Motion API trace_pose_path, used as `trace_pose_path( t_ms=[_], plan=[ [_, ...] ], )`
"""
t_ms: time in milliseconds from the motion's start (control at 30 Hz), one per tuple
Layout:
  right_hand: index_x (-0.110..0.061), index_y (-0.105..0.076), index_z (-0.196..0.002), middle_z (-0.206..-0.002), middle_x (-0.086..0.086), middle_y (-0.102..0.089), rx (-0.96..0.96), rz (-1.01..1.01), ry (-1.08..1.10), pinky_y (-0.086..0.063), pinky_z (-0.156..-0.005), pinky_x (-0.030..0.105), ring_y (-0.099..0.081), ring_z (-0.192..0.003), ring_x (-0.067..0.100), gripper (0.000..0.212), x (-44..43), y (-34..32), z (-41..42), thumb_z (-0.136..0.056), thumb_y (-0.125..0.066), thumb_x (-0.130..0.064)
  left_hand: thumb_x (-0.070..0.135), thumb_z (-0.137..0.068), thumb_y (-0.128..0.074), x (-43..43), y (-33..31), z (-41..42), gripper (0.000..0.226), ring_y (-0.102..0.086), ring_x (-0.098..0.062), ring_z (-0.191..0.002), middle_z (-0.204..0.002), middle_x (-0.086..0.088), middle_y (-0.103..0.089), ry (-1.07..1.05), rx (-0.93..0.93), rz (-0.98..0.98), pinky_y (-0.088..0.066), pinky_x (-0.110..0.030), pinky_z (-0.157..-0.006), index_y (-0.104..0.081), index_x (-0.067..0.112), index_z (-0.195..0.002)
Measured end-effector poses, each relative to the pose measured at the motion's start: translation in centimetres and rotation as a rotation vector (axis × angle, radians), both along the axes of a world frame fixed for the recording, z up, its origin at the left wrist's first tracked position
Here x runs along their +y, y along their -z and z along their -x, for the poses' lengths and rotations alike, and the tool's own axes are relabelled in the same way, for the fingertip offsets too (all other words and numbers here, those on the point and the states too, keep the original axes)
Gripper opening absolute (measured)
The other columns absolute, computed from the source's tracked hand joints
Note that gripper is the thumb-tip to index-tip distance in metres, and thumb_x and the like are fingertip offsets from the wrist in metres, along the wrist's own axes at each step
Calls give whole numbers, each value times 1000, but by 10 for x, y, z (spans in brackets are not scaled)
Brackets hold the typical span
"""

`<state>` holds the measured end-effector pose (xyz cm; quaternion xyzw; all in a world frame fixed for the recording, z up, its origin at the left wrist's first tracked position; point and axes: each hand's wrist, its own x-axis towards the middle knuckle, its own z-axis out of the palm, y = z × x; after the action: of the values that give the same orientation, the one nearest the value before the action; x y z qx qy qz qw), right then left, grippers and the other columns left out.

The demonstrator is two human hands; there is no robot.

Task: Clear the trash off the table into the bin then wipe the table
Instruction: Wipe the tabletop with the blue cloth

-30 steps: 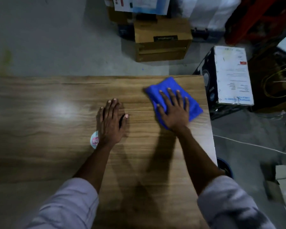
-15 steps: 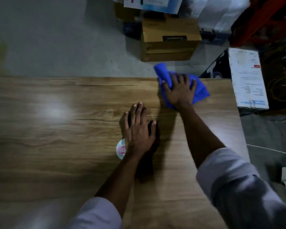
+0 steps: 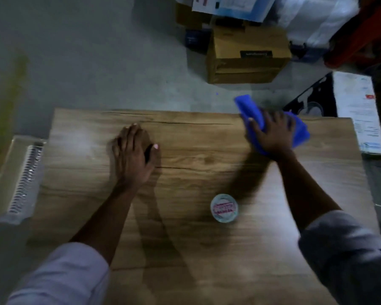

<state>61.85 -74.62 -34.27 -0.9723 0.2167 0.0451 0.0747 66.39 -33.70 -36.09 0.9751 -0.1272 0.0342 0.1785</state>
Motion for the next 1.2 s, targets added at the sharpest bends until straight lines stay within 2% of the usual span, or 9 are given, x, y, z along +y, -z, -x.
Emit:
trace_pose_path(
  t_ms=[100,200,333,467,633,833,1000,1100,1200],
  plan=[
    [-23,-34,-153,-159,14,-33,19,13,137,-8,-122,62,-18,-153,32,72,-6,2,11,-100,-18,-67,50,-100,-41,41,-2,-10,61,-34,-33,-147,-156,-12,-43,-33,-18,-61,-22,-53,-119,-49,6,-141],
    [-21,-41,-149,-157,14,-36,0,29,291,-9,-121,64,-19,-152,33,66,48,4,-18,-101,-24,-63,50,-100,-42,63,2,-13,62,-32,-30,-149,-158,-10,-40,-8,-30,-40,-20,-53,-119,-47,7,-145],
    [-27,-53,-138,-139,12,-53,17,41,81,-12,-118,64,-39,-136,34,53,169,11,-71,-101,-30,-59,50,-98,-45,59,4,-14,64,-29,-28,-150,-160,-8,-38,-41,-14,-32,-20,-54,-120,-46,8,-146],
    [-34,-53,-138,-130,8,-57,-36,5,-129,-14,-117,61,-45,-126,33,51,294,17,-110,-99,-32,-59,47,-96,-49,60,2,-16,62,-30,-26,-150,-159,-6,-39,-61,-16,-3,-19,-52,-120,-46,10,-145],
    [-37,-45,-147,-132,5,-58,-46,-12,-315,-21,-115,56,-50,-124,30,58,283,11,-113,-100,-28,-66,47,-96,-53,60,2,-16,59,-32,-24,-148,-159,-2,-40,-69,-17,43,-21,-51,-120,-47,13,-144],
    [-28,-55,-134,-123,12,-60,-62,124,-27,-25,-114,56,-51,-120,33,54,182,12,-75,-101,-30,-64,49,-94,-58,63,7,-17,62,-32,-25,-149,-159,-2,-40,-67,-24,74,-21,-52,-119,-49,14,-144],
    [-24,-61,-123,-123,13,-58,-17,73,285,-16,-118,61,-45,-127,34,52,245,15,-109,-99,-30,-59,42,-95,-55,62,7,-18,55,-35,-26,-147,-157,-4,-43,-90,-40,130,-22,-54,-119,-53,12,-141],
    [-28,-62,-127,-126,12,-59,-14,21,155,-13,-118,62,-45,-127,34,51,333,18,-134,-98,-31,-58,28,-93,-52,66,6,-20,42,-45,-30,-133,-148,-10,-52,-197,-85,195,-32,-53,-112,-58,9,-129],
    [-33,-59,-133,-123,9,-60,-94,-32,-79,-15,-118,61,-48,-122,32,51,410,19,-146,-96,-34,-59,35,-85,-51,71,4,-22,48,-51,-31,-122,-138,-12,-57,-371,-63,168,-35,-53,-108,-58,8,-124]
  ],
)
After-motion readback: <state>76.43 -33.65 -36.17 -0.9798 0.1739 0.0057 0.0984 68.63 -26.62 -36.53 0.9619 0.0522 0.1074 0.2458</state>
